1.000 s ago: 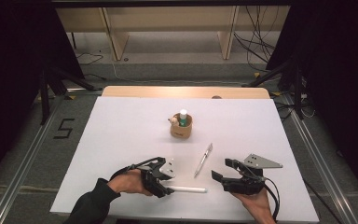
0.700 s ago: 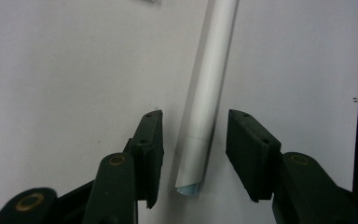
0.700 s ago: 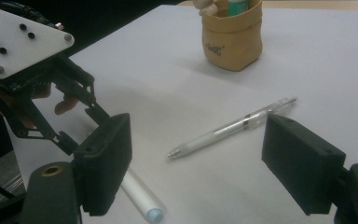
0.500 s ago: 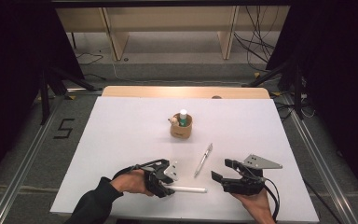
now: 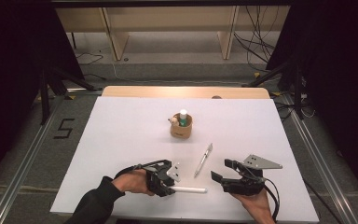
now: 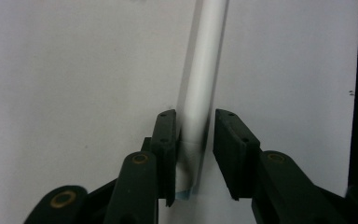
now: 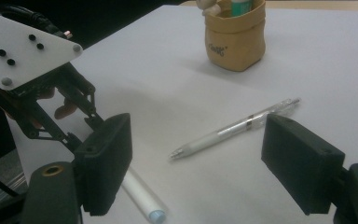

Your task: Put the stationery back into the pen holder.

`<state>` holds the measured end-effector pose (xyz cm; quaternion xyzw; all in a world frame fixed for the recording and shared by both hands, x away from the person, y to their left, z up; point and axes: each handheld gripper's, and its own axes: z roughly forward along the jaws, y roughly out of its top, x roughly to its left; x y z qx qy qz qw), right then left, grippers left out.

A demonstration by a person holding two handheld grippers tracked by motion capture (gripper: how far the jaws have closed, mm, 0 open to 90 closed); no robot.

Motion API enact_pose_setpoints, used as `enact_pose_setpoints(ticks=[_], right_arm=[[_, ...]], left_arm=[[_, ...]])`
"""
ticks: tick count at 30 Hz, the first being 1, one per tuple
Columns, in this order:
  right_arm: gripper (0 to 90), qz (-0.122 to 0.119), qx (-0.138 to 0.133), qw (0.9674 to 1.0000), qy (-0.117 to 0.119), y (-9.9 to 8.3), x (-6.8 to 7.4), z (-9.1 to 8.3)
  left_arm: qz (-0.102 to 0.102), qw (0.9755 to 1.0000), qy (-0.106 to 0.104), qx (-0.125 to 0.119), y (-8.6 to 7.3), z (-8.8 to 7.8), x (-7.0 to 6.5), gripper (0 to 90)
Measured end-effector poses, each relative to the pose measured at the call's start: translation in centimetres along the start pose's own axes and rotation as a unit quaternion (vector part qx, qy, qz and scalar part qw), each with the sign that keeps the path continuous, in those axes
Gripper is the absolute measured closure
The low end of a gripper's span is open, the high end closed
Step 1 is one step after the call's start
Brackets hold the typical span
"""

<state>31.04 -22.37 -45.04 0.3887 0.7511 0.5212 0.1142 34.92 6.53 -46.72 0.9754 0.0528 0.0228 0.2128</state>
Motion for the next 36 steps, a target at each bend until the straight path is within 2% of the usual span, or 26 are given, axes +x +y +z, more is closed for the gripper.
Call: enact_pose_setpoints(ticks=[5,12,18,25,28,31,32,36], right_arm=[[25.4,0.0,-0.001,1.0,0.0,0.0,0.0,-0.1],[25.3,0.0,0.001,1.0,0.001,0.0,0.0,0.0],[25.3,-0.001,0.0,1.0,0.001,0.0,0.0,0.0],[25.3,0.001,-0.004,1.0,0.004,0.0,0.1,-0.2],[25.3,0.006,-0.011,0.9999,0.01,0.0,0.1,-0.2],[25.2,0.013,-0.014,0.9997,0.014,0.0,0.0,-0.2],[25.2,0.014,-0.014,0.9997,0.015,0.0,0.0,-0.2],[25.2,0.021,-0.014,0.9994,0.025,-0.1,0.1,0.1]], left_arm=[[0.006,1.0,-0.006,-0.002,0.0,0.0,-0.2,76.3],[0.016,0.9998,-0.005,-0.005,-0.1,-0.1,-0.2,77.6],[0.007,0.9996,-0.018,-0.02,-0.4,-0.2,0.0,77.8],[-0.02,0.9977,-0.018,-0.063,-0.4,-1.1,0.3,77.8],[-0.037,0.9952,-0.007,-0.091,-0.6,-1.4,0.5,77.8],[-0.057,0.9909,0.0,-0.122,-0.9,-1.7,0.7,77.8],[-0.065,0.9889,0.006,-0.133,-0.9,-1.8,0.8,77.8],[-0.099,0.9779,0.013,-0.184,-1.1,-2.1,0.8,77.8]])
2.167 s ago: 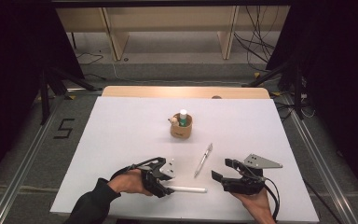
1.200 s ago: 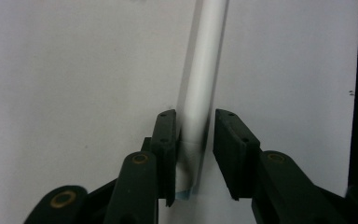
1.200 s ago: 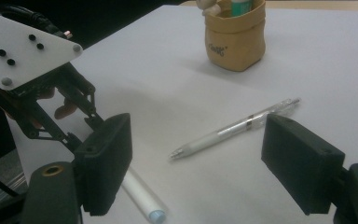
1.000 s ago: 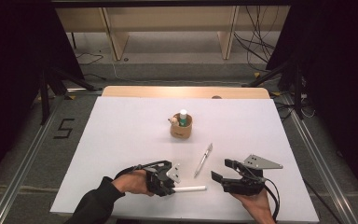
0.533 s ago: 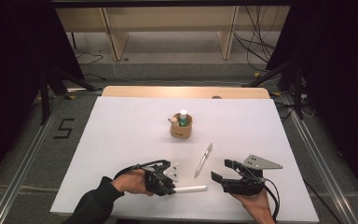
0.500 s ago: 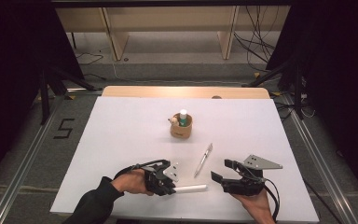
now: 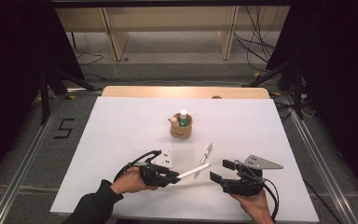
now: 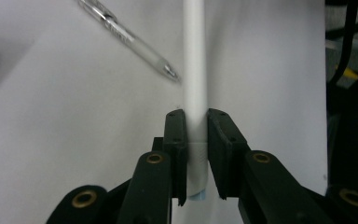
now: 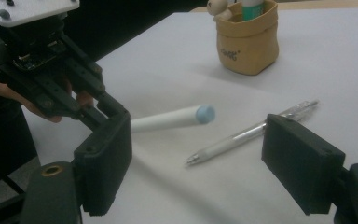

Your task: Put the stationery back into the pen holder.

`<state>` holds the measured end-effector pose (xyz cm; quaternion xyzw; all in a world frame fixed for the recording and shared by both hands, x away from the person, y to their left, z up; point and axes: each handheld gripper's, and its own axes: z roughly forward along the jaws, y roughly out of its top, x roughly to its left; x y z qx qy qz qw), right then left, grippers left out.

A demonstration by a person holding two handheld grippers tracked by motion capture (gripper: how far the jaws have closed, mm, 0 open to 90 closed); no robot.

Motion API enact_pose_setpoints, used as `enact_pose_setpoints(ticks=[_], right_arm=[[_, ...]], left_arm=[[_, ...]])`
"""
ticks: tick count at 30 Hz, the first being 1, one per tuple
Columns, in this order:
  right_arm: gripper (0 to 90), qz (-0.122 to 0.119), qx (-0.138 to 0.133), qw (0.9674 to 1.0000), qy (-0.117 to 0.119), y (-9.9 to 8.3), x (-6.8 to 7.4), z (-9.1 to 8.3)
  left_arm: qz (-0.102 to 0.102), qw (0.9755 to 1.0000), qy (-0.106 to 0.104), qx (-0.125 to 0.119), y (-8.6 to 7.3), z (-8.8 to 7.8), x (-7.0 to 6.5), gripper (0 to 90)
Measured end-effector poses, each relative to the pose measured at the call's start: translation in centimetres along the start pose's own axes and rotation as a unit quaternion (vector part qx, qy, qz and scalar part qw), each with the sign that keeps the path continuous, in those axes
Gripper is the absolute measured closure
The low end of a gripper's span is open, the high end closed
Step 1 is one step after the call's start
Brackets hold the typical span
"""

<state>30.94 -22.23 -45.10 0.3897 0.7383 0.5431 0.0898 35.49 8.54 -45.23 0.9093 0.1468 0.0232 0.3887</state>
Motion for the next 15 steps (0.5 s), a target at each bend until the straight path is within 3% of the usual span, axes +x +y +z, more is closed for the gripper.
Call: enact_pose_setpoints(ticks=[6,15], right_arm=[[25.5,0.016,-0.005,0.9997,0.019,0.0,0.2,0.3],[26.9,0.041,-0.012,0.998,0.047,0.3,0.5,1.7]], left_arm=[[-0.019,0.9981,0.029,-0.051,-0.3,0.2,-0.5,77.8],[-0.055,0.99,0.059,-0.116,-0.6,-0.4,-0.6,77.8]])
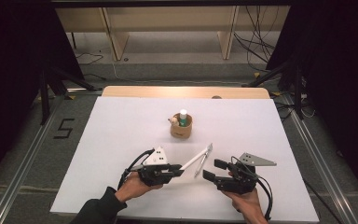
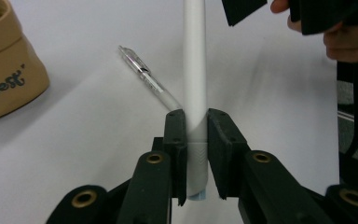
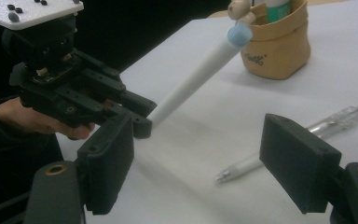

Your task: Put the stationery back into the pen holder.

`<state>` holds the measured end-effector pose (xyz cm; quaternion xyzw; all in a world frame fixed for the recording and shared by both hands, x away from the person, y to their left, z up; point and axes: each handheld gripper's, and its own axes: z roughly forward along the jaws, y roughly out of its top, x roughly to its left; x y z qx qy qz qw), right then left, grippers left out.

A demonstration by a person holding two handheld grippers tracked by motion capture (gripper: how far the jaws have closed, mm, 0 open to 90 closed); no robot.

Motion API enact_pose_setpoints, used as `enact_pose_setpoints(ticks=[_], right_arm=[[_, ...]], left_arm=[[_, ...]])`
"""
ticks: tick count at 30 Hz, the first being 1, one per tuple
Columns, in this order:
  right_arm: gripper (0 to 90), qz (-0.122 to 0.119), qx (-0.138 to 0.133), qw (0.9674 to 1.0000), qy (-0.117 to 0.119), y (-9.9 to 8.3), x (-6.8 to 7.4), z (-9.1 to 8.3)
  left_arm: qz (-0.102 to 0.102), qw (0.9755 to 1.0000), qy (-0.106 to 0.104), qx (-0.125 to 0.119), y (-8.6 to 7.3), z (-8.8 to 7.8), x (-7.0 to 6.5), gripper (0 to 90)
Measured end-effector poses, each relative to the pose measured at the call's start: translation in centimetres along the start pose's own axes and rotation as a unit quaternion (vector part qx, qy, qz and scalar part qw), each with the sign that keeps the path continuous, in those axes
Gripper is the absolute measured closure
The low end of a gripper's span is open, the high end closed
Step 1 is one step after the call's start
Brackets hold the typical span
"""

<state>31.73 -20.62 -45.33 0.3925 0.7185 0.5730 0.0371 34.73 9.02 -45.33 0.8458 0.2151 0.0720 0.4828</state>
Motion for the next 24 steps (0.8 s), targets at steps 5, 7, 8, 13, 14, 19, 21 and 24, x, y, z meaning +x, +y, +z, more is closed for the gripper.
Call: enact_pose_setpoints(ticks=[5,7,8,13,14,19,21,24], right_arm=[[28.7,0.011,-0.003,0.9998,0.018,0.4,0.2,1.3],[29.8,0.023,-0.005,0.9993,0.028,0.6,0.0,1.8],[30.5,0.031,-0.005,0.999,0.031,0.7,-0.1,2.0],[35.2,0.063,-0.015,0.9966,0.05,1.1,-1.0,3.0],[36.3,0.062,-0.016,0.9966,0.051,1.3,-0.9,3.2],[44.0,0.076,-0.025,0.9946,0.067,1.8,-0.8,3.8],[46.8,0.085,-0.029,0.9933,0.073,1.9,-0.8,4.0],[51.3,0.089,-0.029,0.9927,0.077,2.0,-0.8,4.3]], left_arm=[[-0.019,0.9995,0.013,-0.022,-0.2,-0.5,0.2,77.8],[-0.022,0.9993,0.013,-0.026,-0.3,-0.6,0.2,77.8],[-0.022,0.9993,0.016,-0.027,-0.4,-0.5,0.1,77.7],[-0.021,0.9991,0.017,-0.032,-0.5,-0.5,-0.3,77.8],[-0.021,0.9991,0.018,-0.033,-0.5,-0.5,-0.3,77.8],[-0.025,0.9987,0.02,-0.041,-0.6,-0.6,-0.5,77.8],[-0.027,0.9985,0.021,-0.044,-0.6,-0.6,-0.6,77.8],[-0.028,0.9981,0.022,-0.051,-0.6,-0.7,-0.7,77.8]])
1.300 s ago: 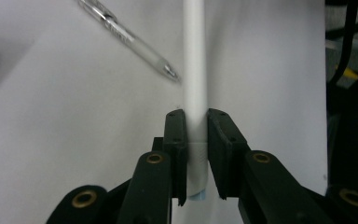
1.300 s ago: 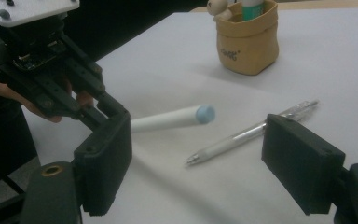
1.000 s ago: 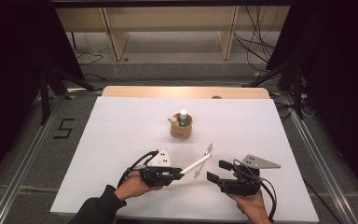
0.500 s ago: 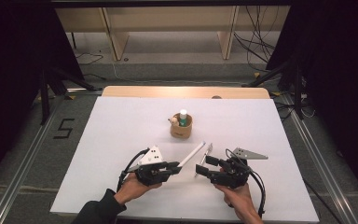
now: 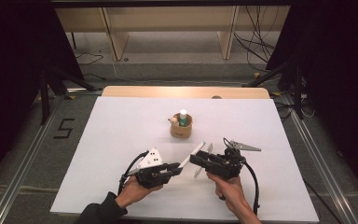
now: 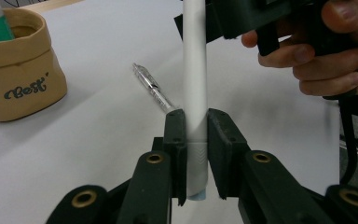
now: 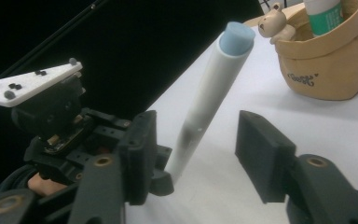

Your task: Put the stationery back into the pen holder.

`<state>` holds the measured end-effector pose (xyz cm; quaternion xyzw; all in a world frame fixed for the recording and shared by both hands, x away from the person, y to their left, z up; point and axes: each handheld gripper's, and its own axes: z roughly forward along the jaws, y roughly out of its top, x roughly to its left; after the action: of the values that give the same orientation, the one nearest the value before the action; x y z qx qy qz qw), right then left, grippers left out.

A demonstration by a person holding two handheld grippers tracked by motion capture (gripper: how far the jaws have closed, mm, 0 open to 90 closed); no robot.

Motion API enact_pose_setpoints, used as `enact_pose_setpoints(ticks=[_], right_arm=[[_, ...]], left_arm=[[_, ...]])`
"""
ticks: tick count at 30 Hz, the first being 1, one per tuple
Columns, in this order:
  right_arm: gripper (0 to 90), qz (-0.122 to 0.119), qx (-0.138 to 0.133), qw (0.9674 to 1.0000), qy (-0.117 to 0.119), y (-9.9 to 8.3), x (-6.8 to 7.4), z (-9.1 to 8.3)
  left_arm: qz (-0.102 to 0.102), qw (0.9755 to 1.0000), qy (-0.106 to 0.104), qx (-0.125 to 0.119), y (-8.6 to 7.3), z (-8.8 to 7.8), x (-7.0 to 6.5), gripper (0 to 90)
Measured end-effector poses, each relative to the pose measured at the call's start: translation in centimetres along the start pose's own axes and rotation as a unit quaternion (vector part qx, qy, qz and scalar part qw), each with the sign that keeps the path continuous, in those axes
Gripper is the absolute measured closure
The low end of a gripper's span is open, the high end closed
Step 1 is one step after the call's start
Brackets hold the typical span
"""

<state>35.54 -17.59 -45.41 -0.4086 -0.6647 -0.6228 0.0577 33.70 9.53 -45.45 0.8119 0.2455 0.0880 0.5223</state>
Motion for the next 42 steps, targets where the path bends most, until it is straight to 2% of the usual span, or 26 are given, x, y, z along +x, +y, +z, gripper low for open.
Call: enact_pose_setpoints(ticks=[4,8,13,17,21,25,28,31,35,42], right_arm=[[56.6,0.008,-0.001,0.9999,0.009,0.1,-0.1,0.4],[61.5,0.013,0.0,0.9999,0.007,0.1,-0.1,0.6],[67.3,0.031,0.0,0.9994,0.017,0.0,-0.3,0.9],[74.8,0.042,0.0,0.9989,0.022,0.0,-0.4,1.1],[78.4,0.052,-0.001,0.9982,0.032,0.0,-0.3,1.2],[79.1,0.047,-0.004,0.9984,0.033,0.0,-0.1,1.1],[79.2,0.033,-0.009,0.999,0.028,0.3,0.0,0.8],[79.2,0.02,-0.019,0.9995,0.017,0.9,0.1,0.4],[79.1,-0.001,-0.034,0.9994,-0.007,2.0,0.1,0.1],[79.2,-0.031,-0.059,0.9966,-0.049,4.2,-0.3,0.2]], left_arm=[[-0.001,1.0,-0.001,-0.002,-0.1,0.0,-0.1,77.8],[-0.002,1.0,-0.001,-0.006,-0.1,0.0,-0.2,77.8],[-0.003,1.0,0.0,-0.008,-0.1,0.0,-0.2,77.8],[0.006,1.0,0.007,-0.005,-0.2,0.1,-0.2,77.7],[0.008,0.9999,0.005,-0.009,-0.3,0.2,-0.2,77.7],[0.008,0.9999,0.003,-0.011,-0.3,0.2,-0.2,76.1],[0.006,1.0,0.006,-0.001,-0.2,0.1,-0.3,52.9],[-0.005,1.0,0.008,0.003,-0.1,-0.2,0.0,40.3],[-0.018,0.9997,0.018,-0.003,-0.1,-1.0,0.7,33.1],[-0.038,0.9983,0.041,0.015,-0.6,-1.8,1.7,24.5]])
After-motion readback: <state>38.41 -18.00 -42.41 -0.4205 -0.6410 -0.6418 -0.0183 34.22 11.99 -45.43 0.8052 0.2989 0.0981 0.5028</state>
